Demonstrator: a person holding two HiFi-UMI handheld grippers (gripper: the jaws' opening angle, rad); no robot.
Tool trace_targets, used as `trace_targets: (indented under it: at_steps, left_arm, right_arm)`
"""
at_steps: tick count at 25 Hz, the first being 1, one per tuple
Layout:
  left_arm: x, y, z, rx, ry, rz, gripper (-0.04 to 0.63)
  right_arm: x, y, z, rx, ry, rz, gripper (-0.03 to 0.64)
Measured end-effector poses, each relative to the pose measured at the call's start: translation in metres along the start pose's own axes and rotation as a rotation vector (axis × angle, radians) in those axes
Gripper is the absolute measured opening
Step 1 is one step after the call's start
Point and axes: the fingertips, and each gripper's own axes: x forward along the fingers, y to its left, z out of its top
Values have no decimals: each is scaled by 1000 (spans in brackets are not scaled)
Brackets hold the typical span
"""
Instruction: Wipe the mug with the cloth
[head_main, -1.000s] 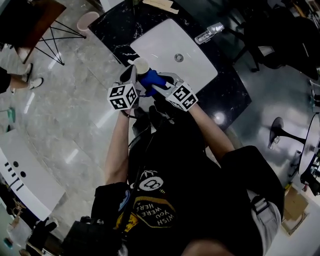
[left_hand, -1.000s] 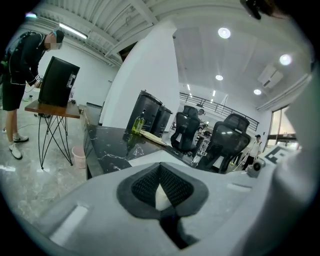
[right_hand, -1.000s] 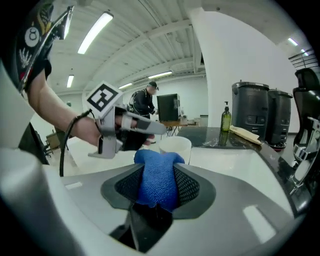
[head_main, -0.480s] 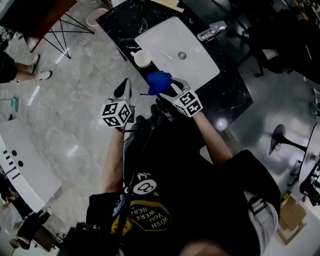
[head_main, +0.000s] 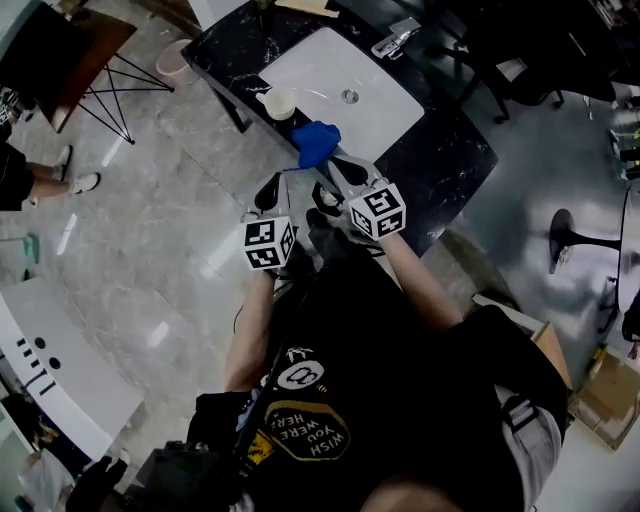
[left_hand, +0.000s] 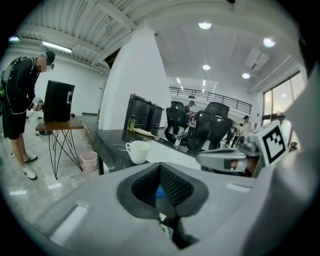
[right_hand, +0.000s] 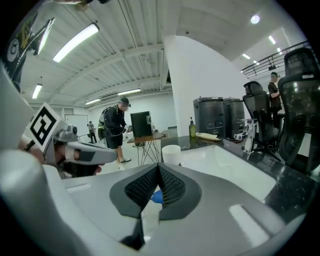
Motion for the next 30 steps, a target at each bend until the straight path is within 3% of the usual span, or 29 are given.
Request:
trace_targets:
  at_steps: [3,6,15,30]
  left_arm:
    - [-15,-11,-1,24,-20,24,5]
    - [-28,-22,-1,3,-40,32,5]
    - [-38,-27,-3,43,-34,76,5]
    - [-42,-46,1,56,-42,31,5]
  right_arm:
    - [-14,9,9,42,-36,-33,2]
    - [-25,17,-1,50,-25,-9,2]
    - [-49,18,-3,52,-25,13,2]
    - [-55,27,5,42,-48,54,2]
